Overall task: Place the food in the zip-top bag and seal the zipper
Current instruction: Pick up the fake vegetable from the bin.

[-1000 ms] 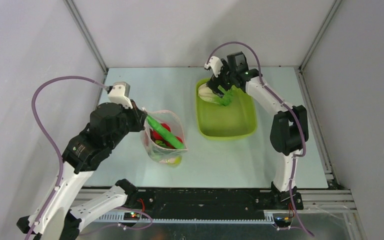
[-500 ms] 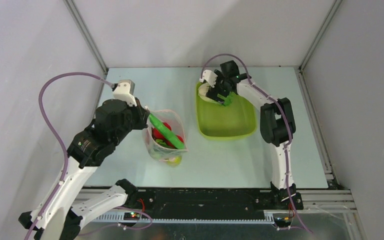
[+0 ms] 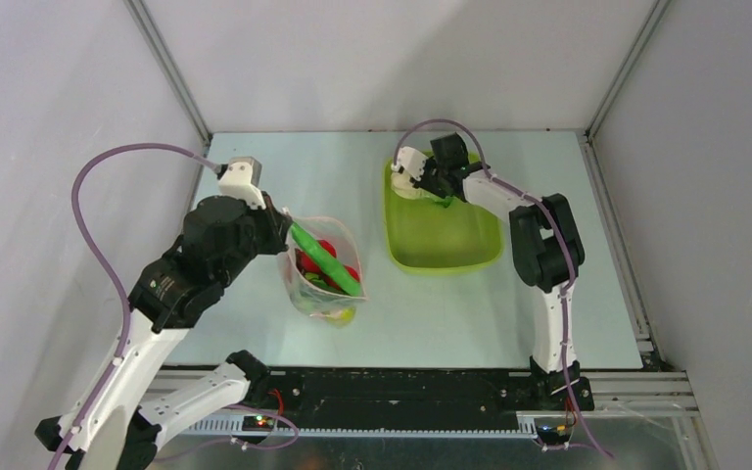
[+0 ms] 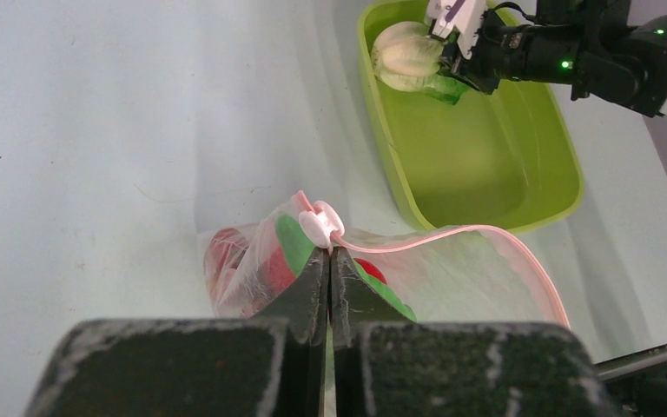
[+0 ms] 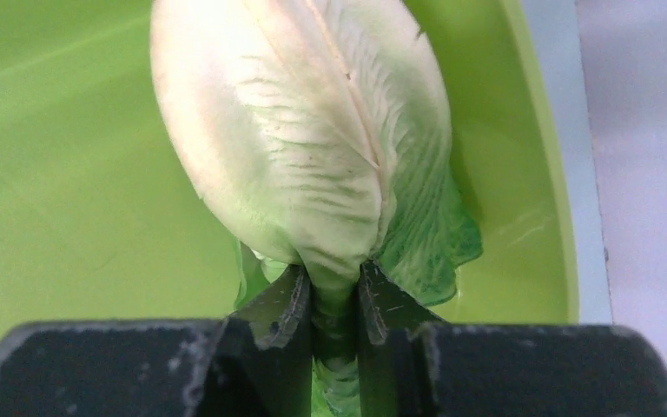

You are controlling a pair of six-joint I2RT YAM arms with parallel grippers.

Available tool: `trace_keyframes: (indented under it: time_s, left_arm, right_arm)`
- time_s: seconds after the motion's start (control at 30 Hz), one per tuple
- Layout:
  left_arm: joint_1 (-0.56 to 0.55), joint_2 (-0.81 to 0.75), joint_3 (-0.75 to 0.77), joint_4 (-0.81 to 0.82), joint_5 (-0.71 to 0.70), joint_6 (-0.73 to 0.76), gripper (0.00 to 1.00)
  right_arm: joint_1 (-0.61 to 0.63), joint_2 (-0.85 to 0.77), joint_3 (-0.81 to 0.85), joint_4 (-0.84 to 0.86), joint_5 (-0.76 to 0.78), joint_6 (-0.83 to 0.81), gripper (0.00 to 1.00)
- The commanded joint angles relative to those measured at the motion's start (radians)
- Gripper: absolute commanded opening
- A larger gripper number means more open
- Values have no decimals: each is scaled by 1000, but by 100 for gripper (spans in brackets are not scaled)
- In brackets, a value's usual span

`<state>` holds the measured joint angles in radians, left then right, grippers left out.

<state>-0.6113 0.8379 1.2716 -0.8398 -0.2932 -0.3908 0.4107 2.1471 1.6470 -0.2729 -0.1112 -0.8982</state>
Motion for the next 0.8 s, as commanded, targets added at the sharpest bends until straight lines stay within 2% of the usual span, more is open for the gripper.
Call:
trace_keyframes:
  time_s: [0.0,0.03,0.13,0.3,0.4,0.5,0.77]
  left_arm:
    - [-4,-23,3,63,-19,9,0]
    - [-3,-23,4,62,-22,8,0]
    - [-4,-31,1,63,-24,0,0]
    - [-2,-35,-2,63,-24,-6,0]
    - [-4,-31,0,62,-21,-5,0]
    - [-3,-15,8,63,-10,-10,0]
    - [-4,45,62,18,-22,-78,0]
  right_arm:
    - [7,-193,-50,80,37,80,15]
    - [9,-220,-57,81,36,99,10]
    - [20,-347,-88,62,12,213,2]
    - [58,-590,-240,97,-125,217,0]
    - [127,-705,-313,145,-97,119,0]
    - [246,-807,-351,177,13,-31,0]
    - [553,-903,-355,191,238,-385,0]
